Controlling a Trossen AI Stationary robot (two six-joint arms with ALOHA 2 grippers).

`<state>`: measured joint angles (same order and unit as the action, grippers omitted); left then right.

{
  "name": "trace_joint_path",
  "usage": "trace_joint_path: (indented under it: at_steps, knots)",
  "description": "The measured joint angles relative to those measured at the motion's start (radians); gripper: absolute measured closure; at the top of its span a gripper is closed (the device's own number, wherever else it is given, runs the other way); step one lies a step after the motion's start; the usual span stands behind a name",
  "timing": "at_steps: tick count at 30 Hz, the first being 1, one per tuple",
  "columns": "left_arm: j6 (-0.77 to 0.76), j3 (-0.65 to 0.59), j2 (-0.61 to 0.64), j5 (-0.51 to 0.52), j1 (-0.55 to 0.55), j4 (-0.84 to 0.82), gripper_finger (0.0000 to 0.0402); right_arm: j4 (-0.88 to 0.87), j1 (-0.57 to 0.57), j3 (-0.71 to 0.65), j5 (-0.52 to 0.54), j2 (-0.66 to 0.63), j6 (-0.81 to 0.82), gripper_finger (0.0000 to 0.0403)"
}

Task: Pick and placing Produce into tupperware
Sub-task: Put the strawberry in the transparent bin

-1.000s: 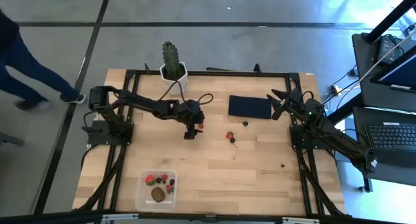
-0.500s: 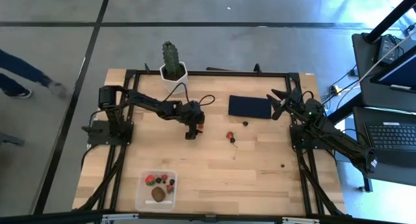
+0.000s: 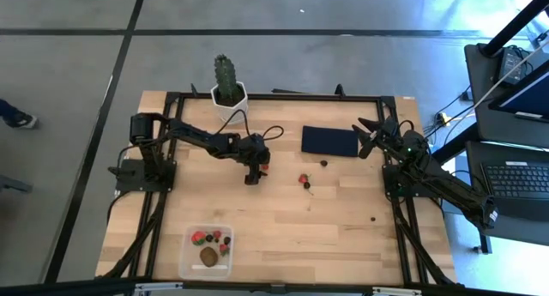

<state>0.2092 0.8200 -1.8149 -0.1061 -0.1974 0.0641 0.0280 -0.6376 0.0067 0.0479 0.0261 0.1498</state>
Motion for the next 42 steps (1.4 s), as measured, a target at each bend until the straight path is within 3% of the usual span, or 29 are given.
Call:
trace_joint_path:
  at_steps: [42]
  knots:
    - [0.003,-0.003,-0.003,0.007,0.016,0.003,0.0272,0.0,0.0,0.0,0.0,0.0,-0.001,0.0205]
